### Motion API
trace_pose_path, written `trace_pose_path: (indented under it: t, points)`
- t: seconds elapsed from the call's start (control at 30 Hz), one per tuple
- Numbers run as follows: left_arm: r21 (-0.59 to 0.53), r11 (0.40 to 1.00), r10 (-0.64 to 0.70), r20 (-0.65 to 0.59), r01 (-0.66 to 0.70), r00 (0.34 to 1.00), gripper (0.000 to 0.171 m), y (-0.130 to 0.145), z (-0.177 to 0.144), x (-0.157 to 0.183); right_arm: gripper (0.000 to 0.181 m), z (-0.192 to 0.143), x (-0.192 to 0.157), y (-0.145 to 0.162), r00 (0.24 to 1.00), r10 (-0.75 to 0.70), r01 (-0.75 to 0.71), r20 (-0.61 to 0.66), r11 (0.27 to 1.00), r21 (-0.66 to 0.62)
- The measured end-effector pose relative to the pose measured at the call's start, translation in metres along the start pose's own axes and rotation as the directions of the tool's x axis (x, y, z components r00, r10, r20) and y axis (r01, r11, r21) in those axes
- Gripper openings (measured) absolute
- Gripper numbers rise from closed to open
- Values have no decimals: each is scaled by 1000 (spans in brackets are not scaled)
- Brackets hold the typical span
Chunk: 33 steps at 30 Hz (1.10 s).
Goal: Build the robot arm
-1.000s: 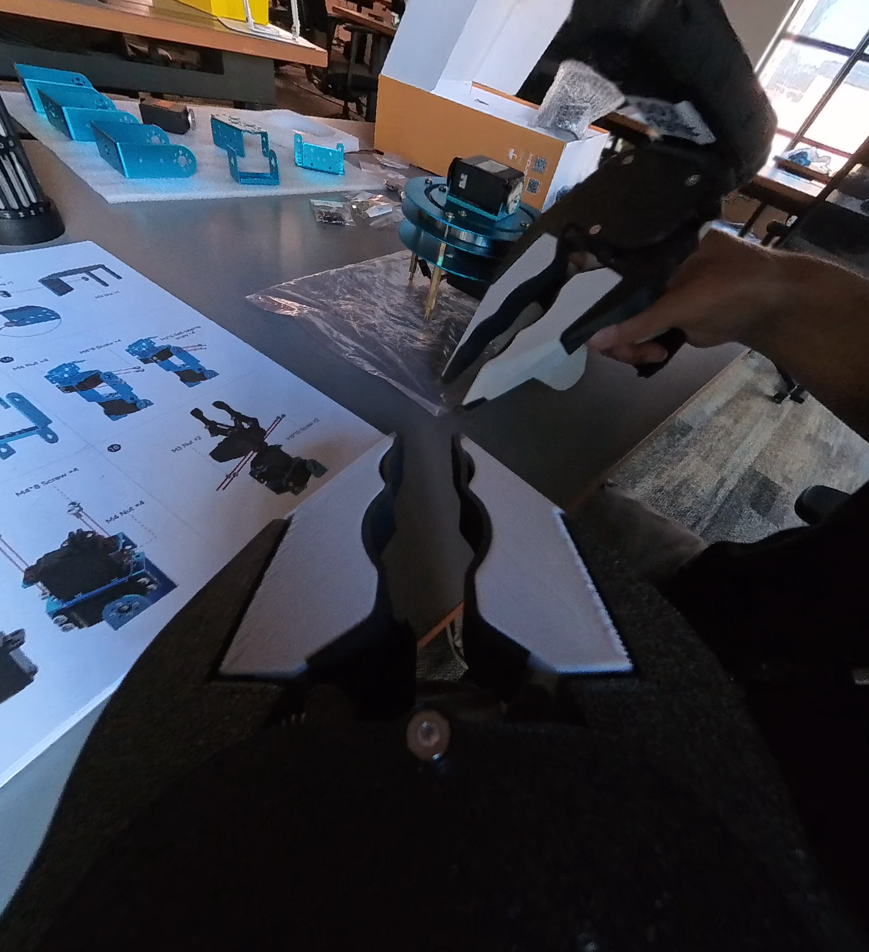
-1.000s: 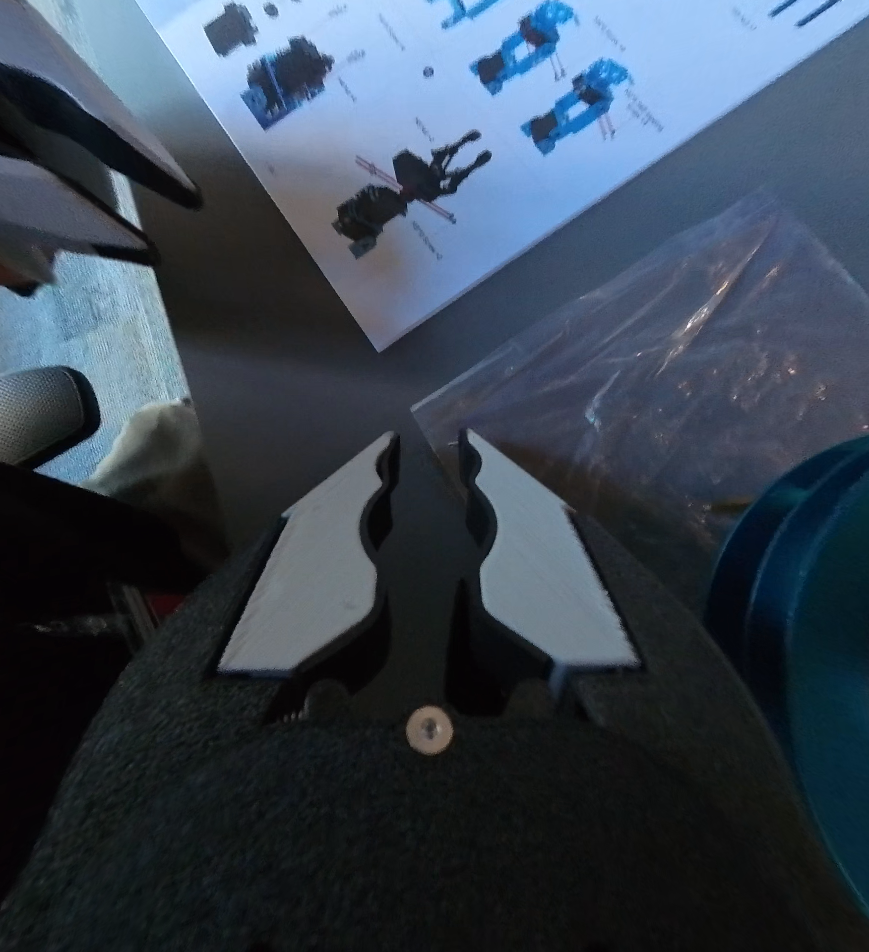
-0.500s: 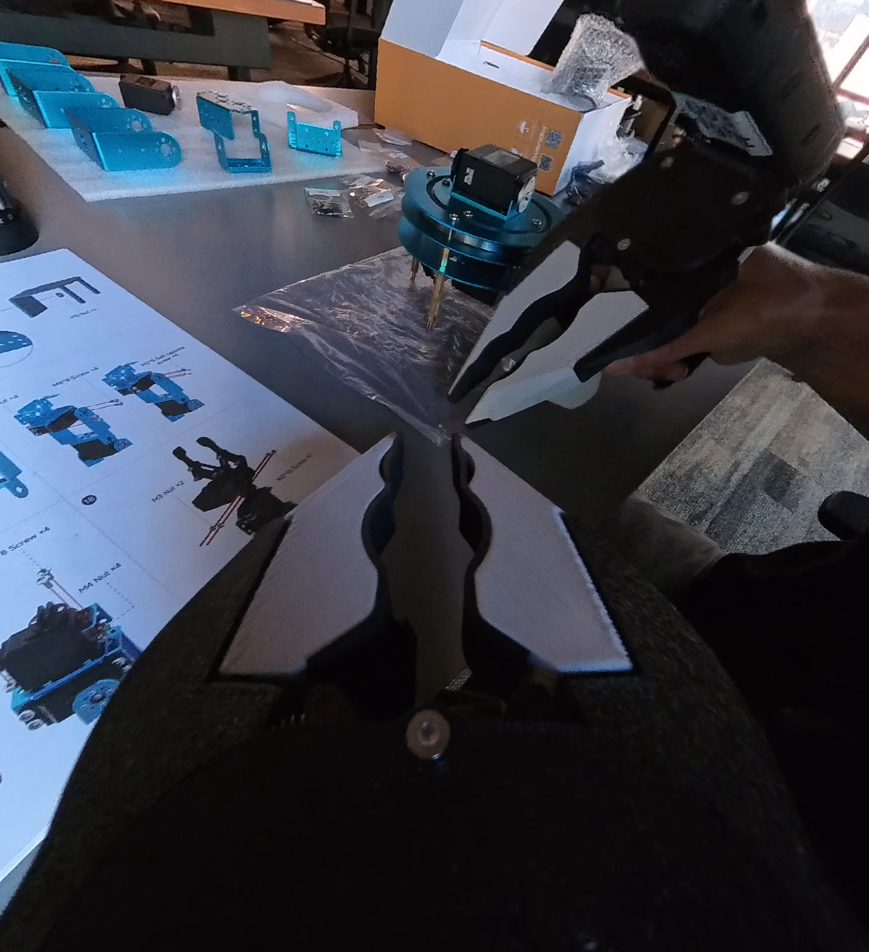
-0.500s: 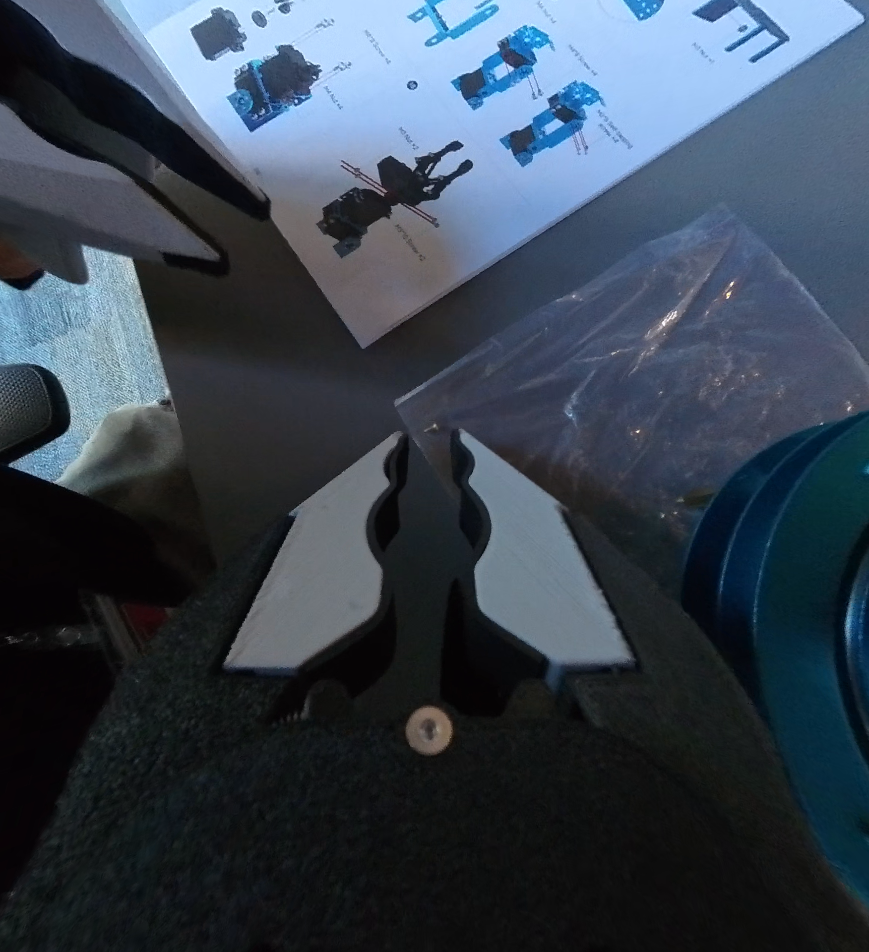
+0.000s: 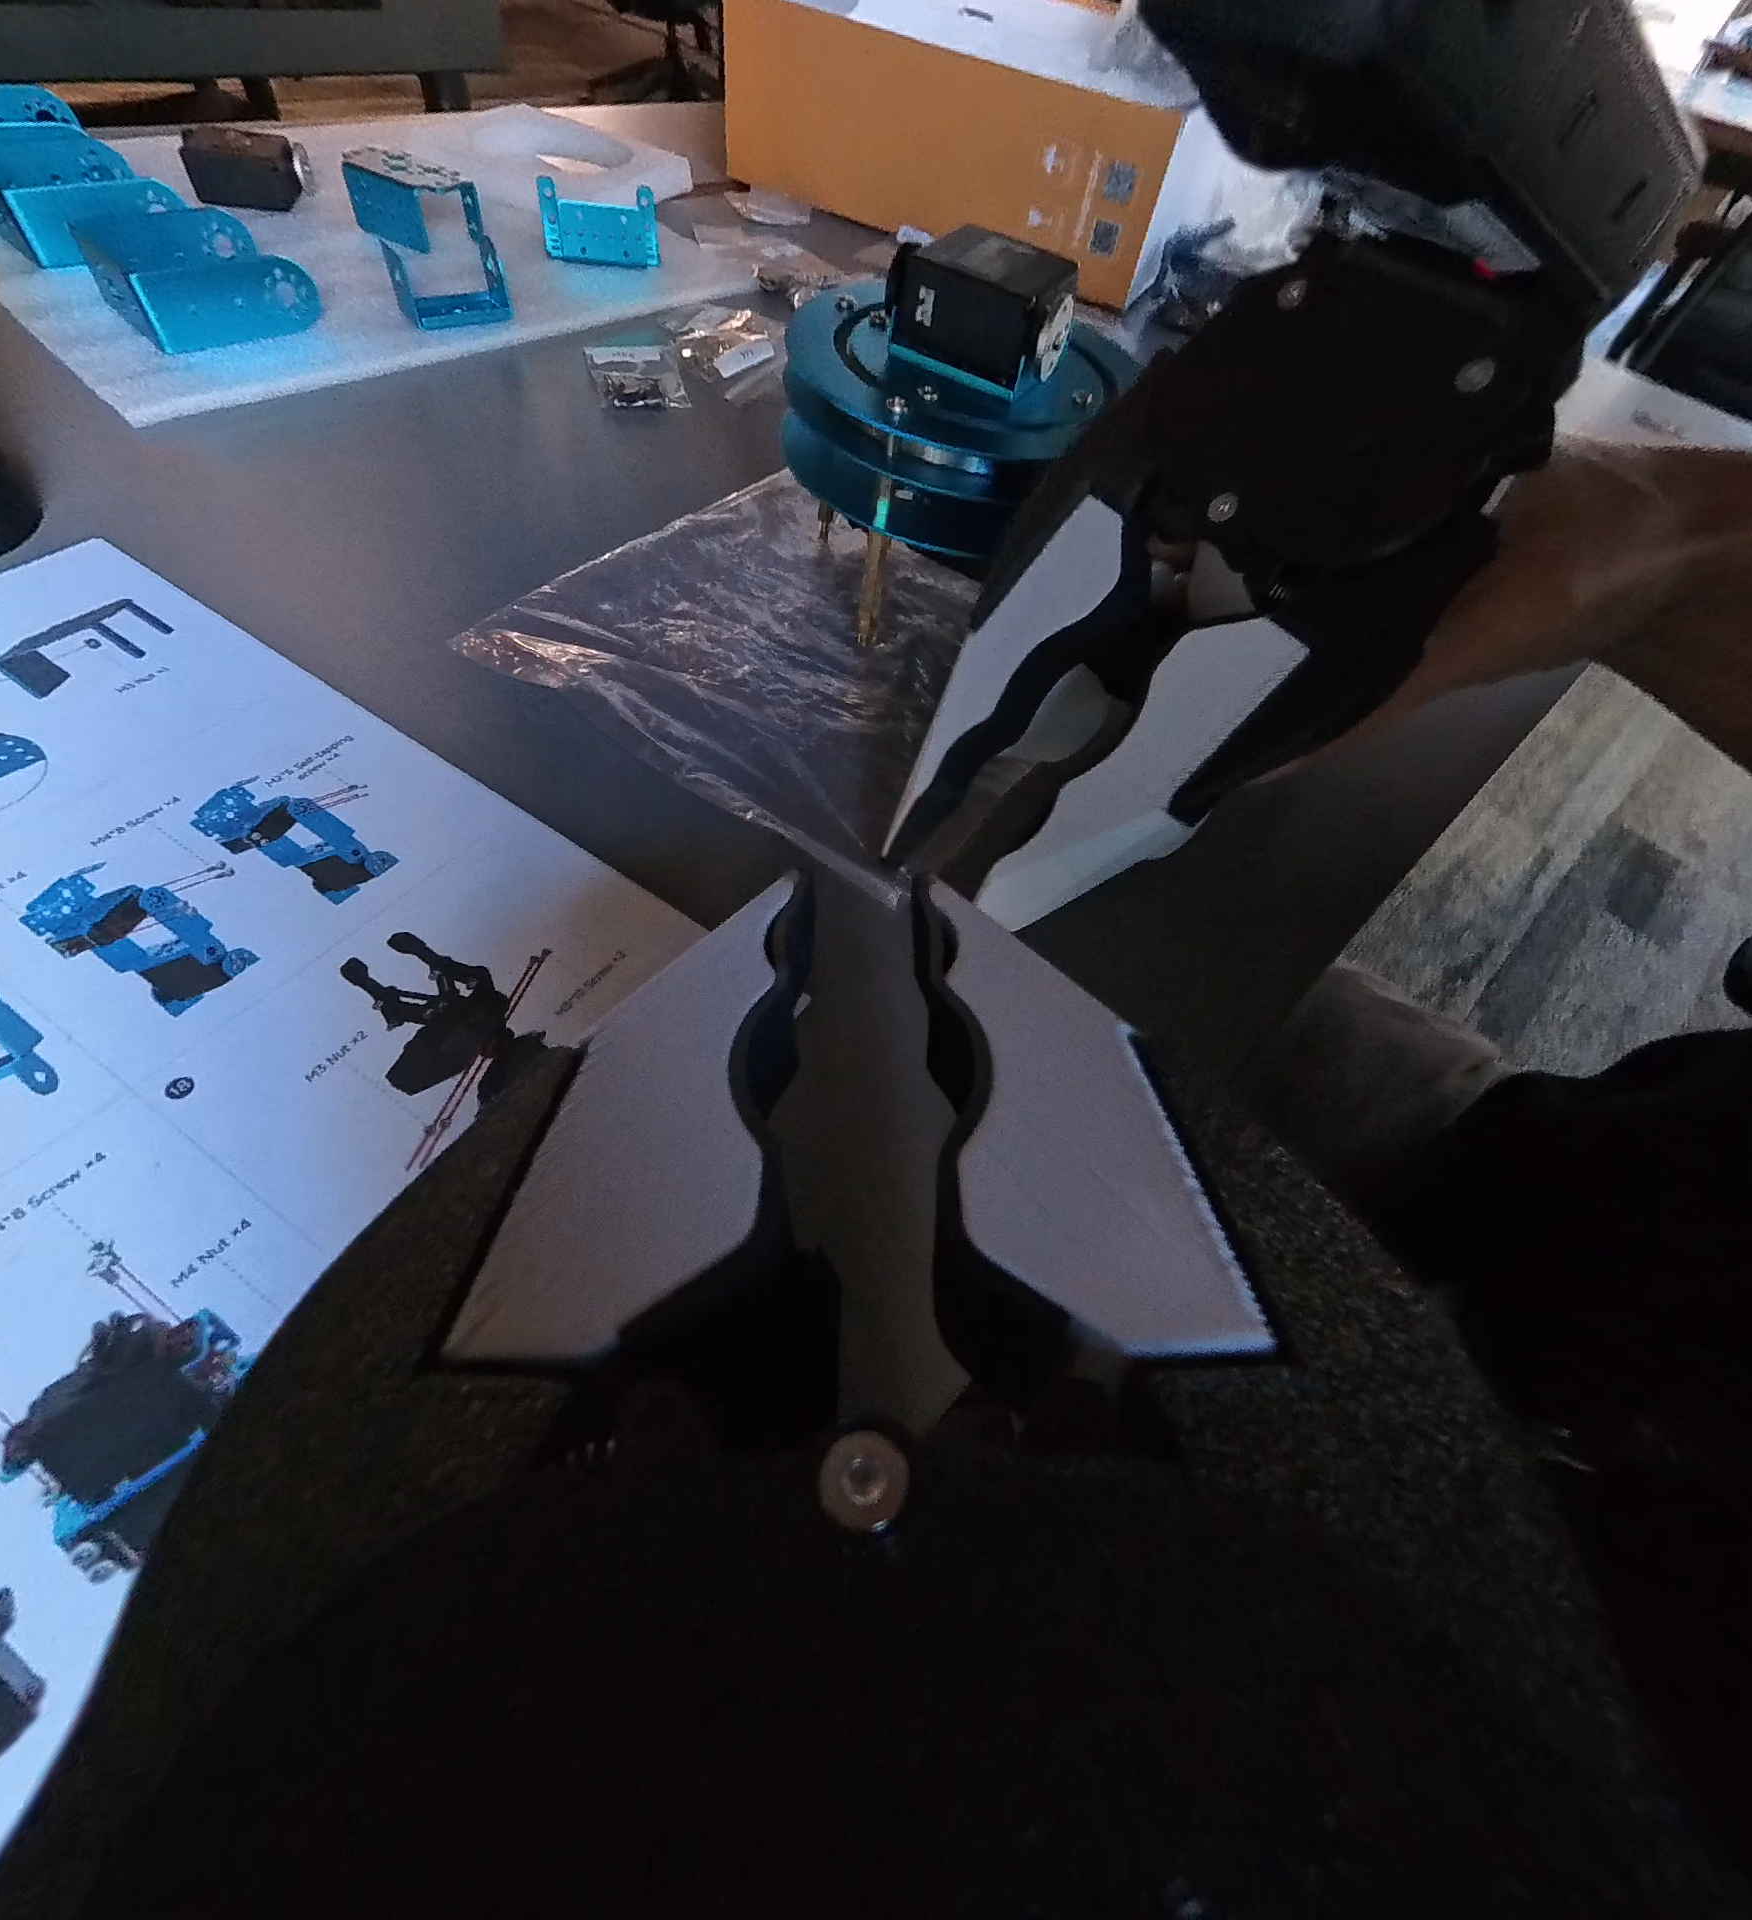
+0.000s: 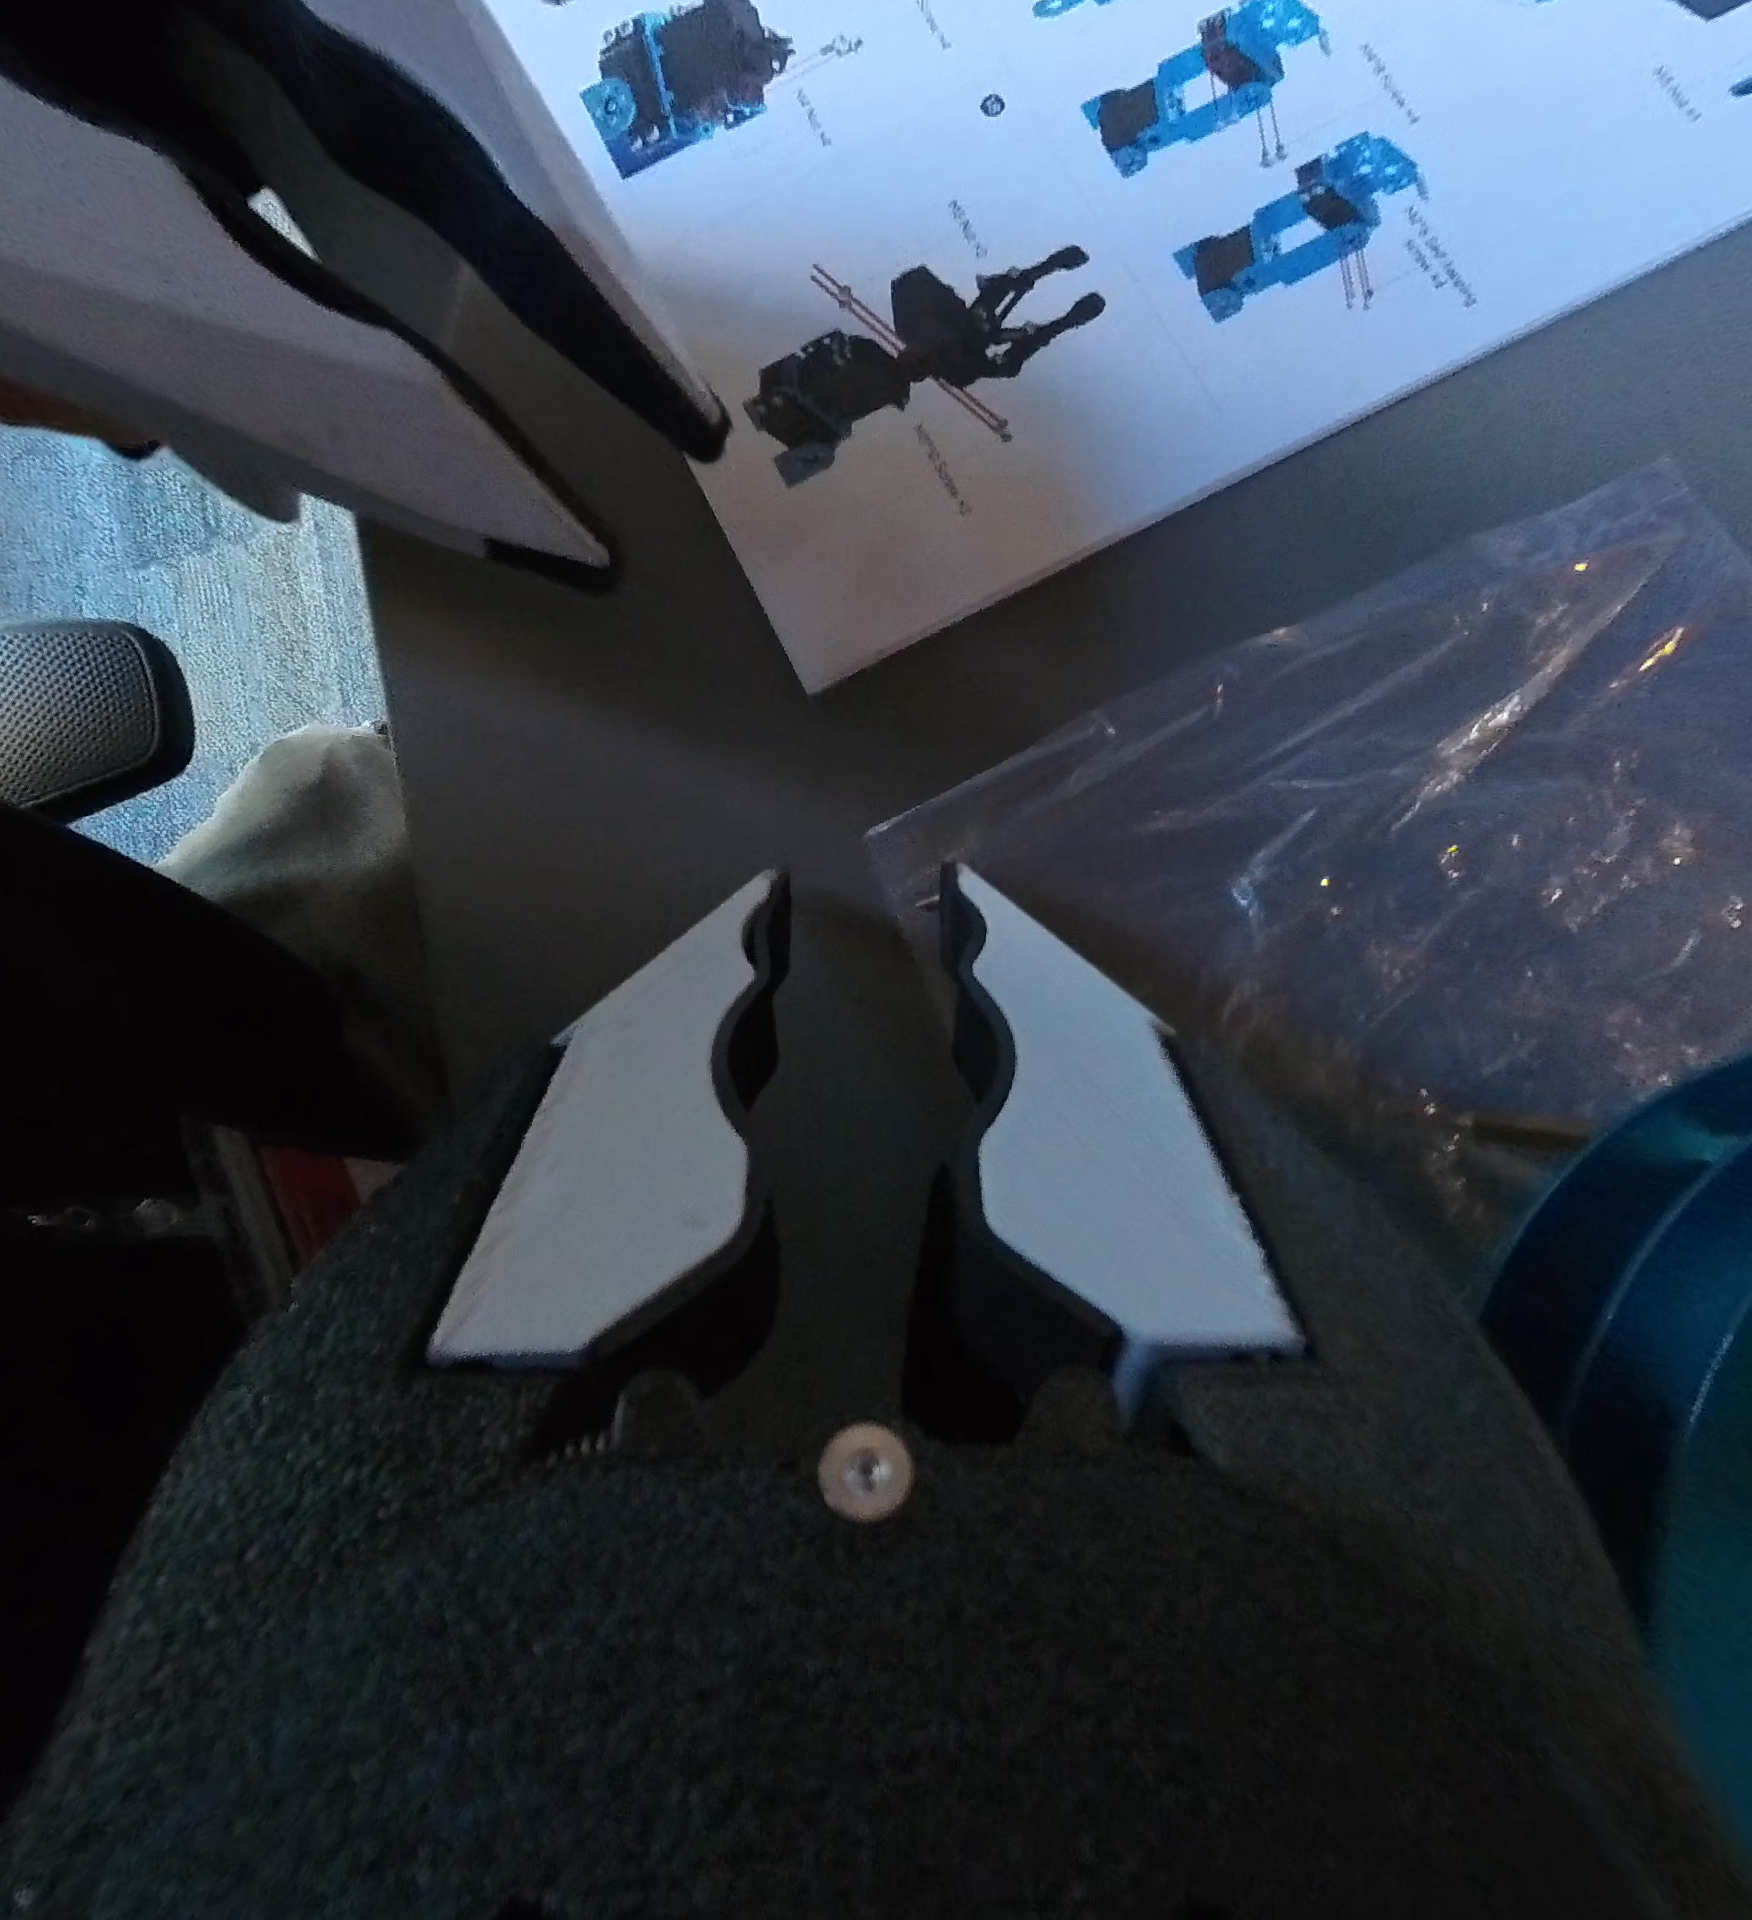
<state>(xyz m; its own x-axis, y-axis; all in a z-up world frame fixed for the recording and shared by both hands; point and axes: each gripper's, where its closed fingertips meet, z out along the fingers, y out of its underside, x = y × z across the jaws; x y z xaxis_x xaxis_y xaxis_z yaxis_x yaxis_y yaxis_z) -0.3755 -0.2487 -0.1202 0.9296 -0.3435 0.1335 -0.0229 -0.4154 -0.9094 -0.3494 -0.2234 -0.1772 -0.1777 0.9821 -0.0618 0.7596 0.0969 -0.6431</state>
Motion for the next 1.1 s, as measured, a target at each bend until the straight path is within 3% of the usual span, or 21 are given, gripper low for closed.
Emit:
trace_pose_path:
  t: [0.17,0.33,0.53,0.67,0.8,0.97,1.1]
  points:
    - [-80,995,64,-24,-66,998,17,2,16,8,28,-12,-6,2,999,42,-44,25,998,46]
    - [-181,982,53,-40,-59,998,17,14,38,21,28,-34,-5,0,993,113,-117,32,977,176]
    - [-254,964,68,-65,-83,996,14,31,40,34,26,-62,1,12,990,139,-143,33,948,284]
    - [-265,939,205,-86,-221,975,15,29,48,27,25,-81,-1,17,987,139,-157,76,922,353]
    - [-278,865,369,-215,-419,904,16,31,54,25,24,-98,-2,22,985,139,-168,99,900,403]
    - [-292,863,281,-403,-413,871,15,30,63,33,23,-114,-1,32,981,167,-193,98,878,439]
    - [-337,848,277,-374,-408,885,15,34,71,27,22,-127,1,39,977,198,-212,80,853,477]
